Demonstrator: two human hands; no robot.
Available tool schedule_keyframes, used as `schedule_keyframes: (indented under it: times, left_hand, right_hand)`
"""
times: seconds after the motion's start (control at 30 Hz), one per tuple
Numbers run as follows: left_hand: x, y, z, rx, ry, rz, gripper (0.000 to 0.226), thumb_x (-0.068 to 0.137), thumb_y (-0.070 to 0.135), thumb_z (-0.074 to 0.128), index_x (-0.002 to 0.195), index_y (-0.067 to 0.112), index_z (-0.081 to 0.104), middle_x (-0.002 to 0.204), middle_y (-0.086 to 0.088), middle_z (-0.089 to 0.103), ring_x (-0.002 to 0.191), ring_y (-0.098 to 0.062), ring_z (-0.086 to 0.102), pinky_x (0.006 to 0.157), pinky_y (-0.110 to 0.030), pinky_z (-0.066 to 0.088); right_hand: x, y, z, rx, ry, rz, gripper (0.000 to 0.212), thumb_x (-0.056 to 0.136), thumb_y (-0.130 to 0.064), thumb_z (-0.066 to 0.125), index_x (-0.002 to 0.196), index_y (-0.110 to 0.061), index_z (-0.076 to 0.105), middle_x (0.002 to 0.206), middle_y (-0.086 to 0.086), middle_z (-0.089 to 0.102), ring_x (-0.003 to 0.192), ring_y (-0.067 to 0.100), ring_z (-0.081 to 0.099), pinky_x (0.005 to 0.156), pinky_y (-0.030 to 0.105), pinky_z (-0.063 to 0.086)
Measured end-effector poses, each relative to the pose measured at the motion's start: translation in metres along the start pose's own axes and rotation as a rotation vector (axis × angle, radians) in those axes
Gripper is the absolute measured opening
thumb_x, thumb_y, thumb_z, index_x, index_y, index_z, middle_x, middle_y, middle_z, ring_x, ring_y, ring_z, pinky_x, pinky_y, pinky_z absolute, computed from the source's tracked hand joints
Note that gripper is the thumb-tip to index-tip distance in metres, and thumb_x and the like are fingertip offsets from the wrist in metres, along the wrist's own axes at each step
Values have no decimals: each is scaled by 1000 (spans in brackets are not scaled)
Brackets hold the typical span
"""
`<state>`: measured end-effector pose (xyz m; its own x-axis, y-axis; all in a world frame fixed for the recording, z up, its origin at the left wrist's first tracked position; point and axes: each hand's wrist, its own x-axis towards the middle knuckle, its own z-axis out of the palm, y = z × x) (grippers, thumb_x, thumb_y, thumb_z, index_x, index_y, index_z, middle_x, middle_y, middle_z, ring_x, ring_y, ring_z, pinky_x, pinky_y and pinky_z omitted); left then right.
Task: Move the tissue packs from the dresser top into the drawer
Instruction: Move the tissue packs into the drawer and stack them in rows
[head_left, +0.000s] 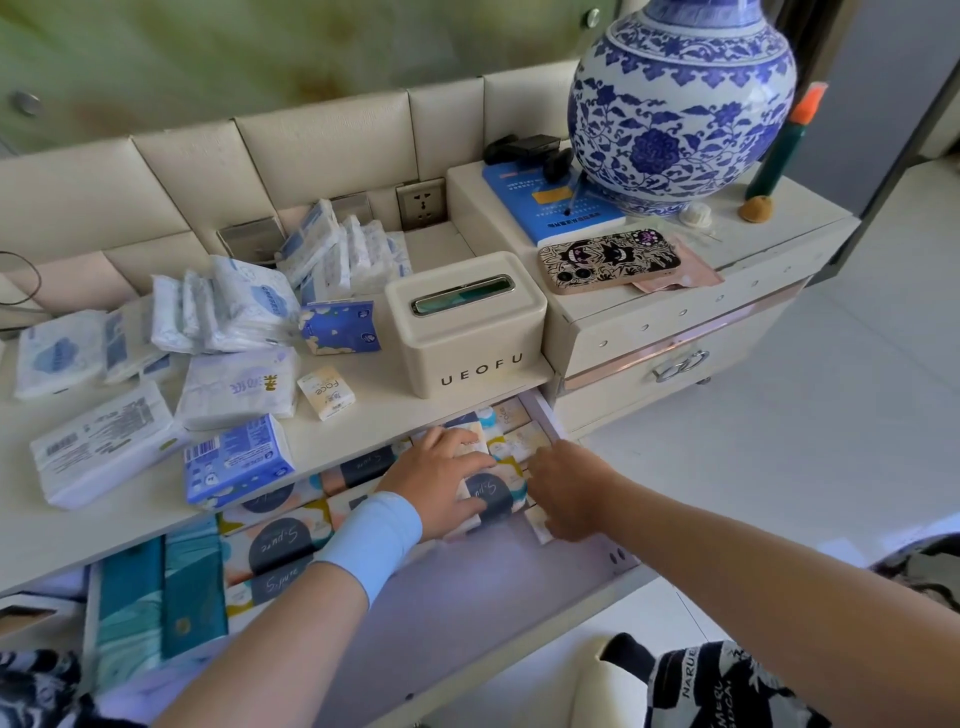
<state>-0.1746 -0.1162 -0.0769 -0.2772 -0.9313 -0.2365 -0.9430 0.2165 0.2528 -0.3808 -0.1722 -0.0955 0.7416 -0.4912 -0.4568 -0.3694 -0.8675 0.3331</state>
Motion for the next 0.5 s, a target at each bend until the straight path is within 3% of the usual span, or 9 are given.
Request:
schedule_keyframes:
  times: [0.07,0.17,0.3,0.37,0.5]
  left_hand:
    - [-3,2,0,20,5,5,59,86,56,59,141,42,44,154,6,24,140,-19,20,111,-39,34]
    - [-9,5,-1,40,8,35,72,77,66,64,141,41,43,155,7,20,141,-20,19,113,-38,27]
    - [-19,11,-3,163,-12,90,79,66,71,68,133,37,45,135,6,34,124,-19,34,106,-32,31]
    - [-23,12,-2,239,-30,95,79,65,69,69,131,33,44,125,5,36,116,-19,35,102,-32,31]
    - [-26,10,4,268,-44,51,70,71,54,71,131,31,43,125,3,36,119,-22,34,103,-34,30]
  right_hand:
    - [2,-9,4,-43,-38,-26,42,86,-50,62,109,-16,71,101,4,70,95,23,63,89,40,50]
    - [3,-10,4,-109,-39,-38,36,85,-40,71,112,-17,70,102,3,72,97,22,65,92,41,51]
    - [-6,-13,2,-161,-18,-45,26,90,-27,68,114,-16,69,103,3,72,97,21,66,94,39,49]
    - [-11,-14,3,-179,16,-43,31,92,-29,66,119,-15,65,110,4,69,104,22,62,99,40,44]
    - [-21,-14,12,-251,-28,9,40,91,-34,66,126,-14,62,124,6,63,120,27,51,111,45,29]
